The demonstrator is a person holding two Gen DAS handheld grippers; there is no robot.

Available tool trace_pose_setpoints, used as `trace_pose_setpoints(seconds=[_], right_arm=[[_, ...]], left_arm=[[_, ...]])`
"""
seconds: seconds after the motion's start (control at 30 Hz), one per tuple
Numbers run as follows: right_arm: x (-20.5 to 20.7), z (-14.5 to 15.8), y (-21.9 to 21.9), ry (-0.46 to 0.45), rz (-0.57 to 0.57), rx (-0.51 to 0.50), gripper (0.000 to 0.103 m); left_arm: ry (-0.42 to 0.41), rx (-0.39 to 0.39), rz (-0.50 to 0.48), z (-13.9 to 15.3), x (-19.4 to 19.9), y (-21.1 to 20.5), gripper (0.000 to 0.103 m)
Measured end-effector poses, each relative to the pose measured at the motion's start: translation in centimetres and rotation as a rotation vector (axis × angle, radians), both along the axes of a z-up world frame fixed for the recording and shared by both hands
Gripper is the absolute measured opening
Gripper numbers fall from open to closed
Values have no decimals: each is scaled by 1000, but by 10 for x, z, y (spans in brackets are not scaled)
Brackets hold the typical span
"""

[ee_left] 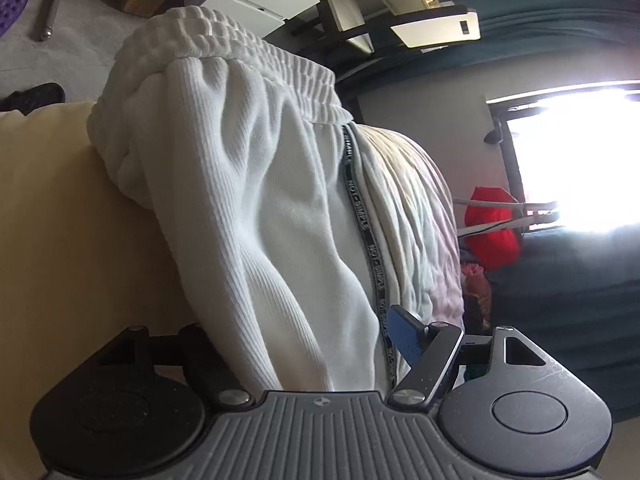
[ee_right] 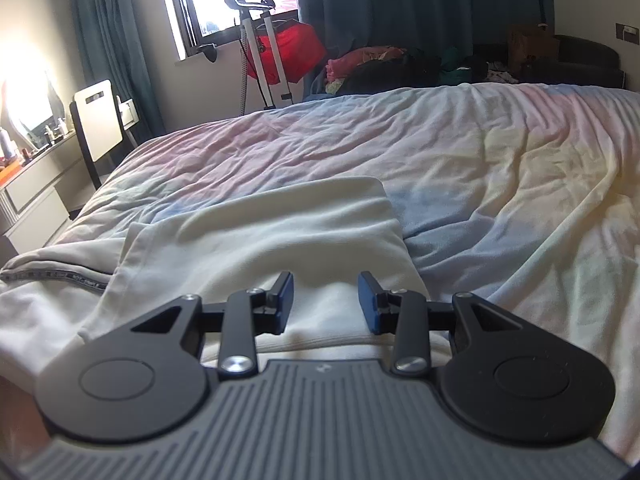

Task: Fold clothes
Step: 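Grasp the sweatpants waistband with the left gripper and lift the bundle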

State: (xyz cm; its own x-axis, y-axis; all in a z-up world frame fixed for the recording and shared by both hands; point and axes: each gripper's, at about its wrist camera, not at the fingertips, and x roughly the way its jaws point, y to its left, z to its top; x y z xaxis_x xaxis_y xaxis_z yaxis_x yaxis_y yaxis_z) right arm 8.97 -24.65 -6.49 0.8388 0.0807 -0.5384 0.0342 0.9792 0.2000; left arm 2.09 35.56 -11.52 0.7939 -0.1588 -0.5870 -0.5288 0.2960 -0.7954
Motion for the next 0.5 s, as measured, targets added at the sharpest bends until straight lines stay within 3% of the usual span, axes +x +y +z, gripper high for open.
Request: trace_pose_setpoints(seconds=[0.1, 0.23, 0.37, 0.5], right_arm=[[-2, 4, 10, -23, 40, -21, 39], [-7, 6, 31, -45, 125, -63, 39], [-9, 0, 50, -23, 216, -95, 39], [-4, -18, 68, 71, 327, -77, 40]], left_arm=[[29, -18, 62, -9, -3, 8, 55], [16, -51, 164, -15, -15, 18, 50], [4, 54, 176, -3, -20, 20, 25], [-19, 234, 128, 26, -17, 4, 16]])
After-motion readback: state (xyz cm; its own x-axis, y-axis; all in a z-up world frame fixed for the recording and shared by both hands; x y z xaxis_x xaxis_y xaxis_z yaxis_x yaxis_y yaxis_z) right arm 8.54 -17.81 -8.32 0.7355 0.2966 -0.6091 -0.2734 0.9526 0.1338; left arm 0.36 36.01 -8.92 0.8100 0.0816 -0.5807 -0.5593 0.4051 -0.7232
